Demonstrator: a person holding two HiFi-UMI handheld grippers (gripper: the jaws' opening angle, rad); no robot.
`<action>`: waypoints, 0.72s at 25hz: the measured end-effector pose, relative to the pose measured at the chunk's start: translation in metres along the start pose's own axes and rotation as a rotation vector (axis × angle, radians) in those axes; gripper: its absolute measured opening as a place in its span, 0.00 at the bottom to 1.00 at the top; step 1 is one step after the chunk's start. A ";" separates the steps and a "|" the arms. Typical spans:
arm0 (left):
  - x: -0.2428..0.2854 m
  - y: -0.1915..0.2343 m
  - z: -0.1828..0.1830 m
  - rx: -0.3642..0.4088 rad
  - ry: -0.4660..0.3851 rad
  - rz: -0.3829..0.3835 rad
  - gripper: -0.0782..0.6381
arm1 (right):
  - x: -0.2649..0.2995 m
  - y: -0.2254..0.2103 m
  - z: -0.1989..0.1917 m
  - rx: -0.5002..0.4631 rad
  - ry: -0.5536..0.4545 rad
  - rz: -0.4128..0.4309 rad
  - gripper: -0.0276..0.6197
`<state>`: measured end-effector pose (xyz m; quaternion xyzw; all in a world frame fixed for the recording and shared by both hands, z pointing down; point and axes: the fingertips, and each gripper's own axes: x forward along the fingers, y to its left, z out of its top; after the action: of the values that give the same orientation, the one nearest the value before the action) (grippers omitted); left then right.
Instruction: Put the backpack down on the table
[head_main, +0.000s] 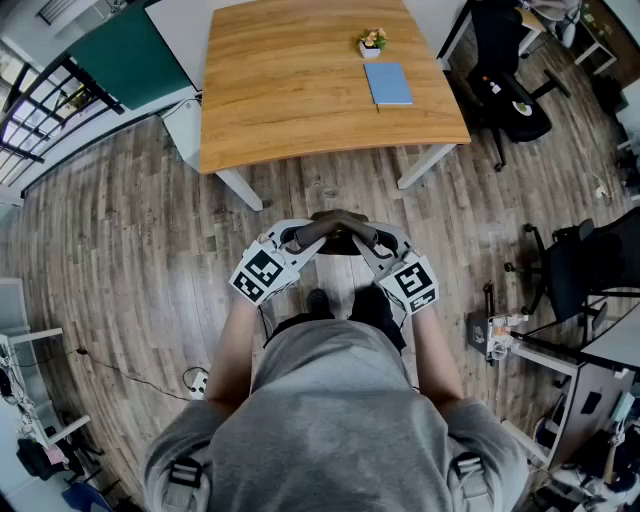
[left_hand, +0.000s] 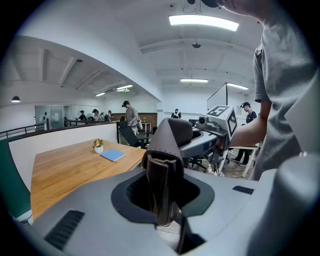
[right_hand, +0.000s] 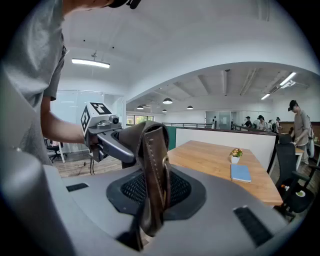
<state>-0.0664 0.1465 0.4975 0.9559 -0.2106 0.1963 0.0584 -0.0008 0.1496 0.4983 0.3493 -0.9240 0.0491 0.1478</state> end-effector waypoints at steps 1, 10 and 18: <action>0.000 0.000 0.000 0.004 0.001 -0.002 0.24 | 0.000 0.000 0.001 -0.001 0.002 -0.006 0.14; -0.006 -0.004 -0.003 0.027 -0.001 -0.017 0.23 | -0.002 0.010 0.000 -0.008 0.006 -0.046 0.14; -0.016 -0.016 -0.005 0.046 0.010 -0.010 0.23 | -0.010 0.021 0.002 0.006 -0.004 -0.041 0.14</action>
<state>-0.0749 0.1683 0.4955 0.9570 -0.2011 0.2054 0.0384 -0.0082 0.1711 0.4941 0.3687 -0.9167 0.0481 0.1460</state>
